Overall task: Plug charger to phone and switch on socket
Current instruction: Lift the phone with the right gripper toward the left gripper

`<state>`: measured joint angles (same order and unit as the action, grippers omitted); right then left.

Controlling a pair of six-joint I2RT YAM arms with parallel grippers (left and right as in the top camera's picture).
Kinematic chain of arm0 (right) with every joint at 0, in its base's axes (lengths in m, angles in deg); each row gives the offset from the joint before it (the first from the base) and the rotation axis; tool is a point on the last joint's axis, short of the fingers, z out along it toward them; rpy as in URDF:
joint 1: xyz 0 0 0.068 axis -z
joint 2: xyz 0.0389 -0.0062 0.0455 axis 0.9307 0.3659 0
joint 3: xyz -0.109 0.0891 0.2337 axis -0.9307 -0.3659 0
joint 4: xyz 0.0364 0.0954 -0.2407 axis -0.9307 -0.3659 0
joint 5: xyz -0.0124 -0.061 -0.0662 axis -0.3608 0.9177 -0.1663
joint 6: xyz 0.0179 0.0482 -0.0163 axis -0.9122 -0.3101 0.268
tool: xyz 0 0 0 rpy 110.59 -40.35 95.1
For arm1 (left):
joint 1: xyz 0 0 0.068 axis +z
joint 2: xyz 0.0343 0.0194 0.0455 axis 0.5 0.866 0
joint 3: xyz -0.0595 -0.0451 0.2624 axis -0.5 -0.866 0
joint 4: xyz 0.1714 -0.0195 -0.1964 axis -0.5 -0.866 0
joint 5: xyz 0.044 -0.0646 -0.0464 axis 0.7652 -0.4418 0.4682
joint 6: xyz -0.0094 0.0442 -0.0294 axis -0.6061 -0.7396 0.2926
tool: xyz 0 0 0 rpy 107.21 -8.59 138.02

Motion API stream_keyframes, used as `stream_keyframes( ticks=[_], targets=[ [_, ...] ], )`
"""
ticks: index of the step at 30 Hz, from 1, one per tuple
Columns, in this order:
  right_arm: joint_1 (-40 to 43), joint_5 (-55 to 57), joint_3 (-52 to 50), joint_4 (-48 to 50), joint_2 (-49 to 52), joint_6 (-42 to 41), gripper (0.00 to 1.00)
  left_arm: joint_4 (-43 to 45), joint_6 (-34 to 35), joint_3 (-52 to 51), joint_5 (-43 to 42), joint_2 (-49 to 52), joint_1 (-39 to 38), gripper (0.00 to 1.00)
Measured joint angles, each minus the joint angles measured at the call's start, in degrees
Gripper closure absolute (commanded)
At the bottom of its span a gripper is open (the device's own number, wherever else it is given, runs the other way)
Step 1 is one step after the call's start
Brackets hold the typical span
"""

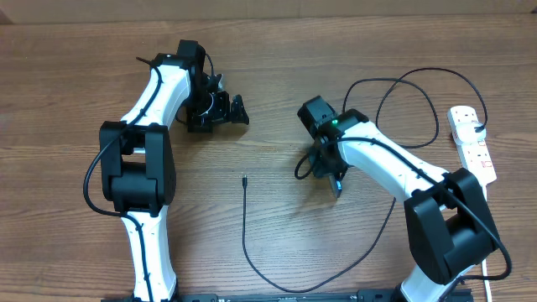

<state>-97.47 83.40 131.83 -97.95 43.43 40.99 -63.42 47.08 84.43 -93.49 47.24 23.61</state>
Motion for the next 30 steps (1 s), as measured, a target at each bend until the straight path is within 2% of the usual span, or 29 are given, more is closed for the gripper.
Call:
stream_keyframes(
  ticks=[7, 21, 27, 30],
  targets=[
    [1.7, -9.4, 8.6, -2.2, 0.0, -0.3, 0.96, 0.0, 0.0, 0.0, 0.0, 0.0, 0.0, 0.0],
    [14.4, -39.1, 8.7, 0.3, 0.0, 5.8, 0.96, 0.1, 0.0, 0.0, 0.0, 0.0, 0.0, 0.0],
    [17.1, -46.2, 8.7, 0.2, 0.0, 7.4, 0.96, 2.3, 1.8, 0.0, -0.6, 0.0, 0.0, 0.0],
    [17.2, -48.3, 8.7, -0.2, 0.0, 7.8, 0.96, 2.6, 2.7, 0.0, -5.1, 0.0, 0.1, 0.0]
  ],
)
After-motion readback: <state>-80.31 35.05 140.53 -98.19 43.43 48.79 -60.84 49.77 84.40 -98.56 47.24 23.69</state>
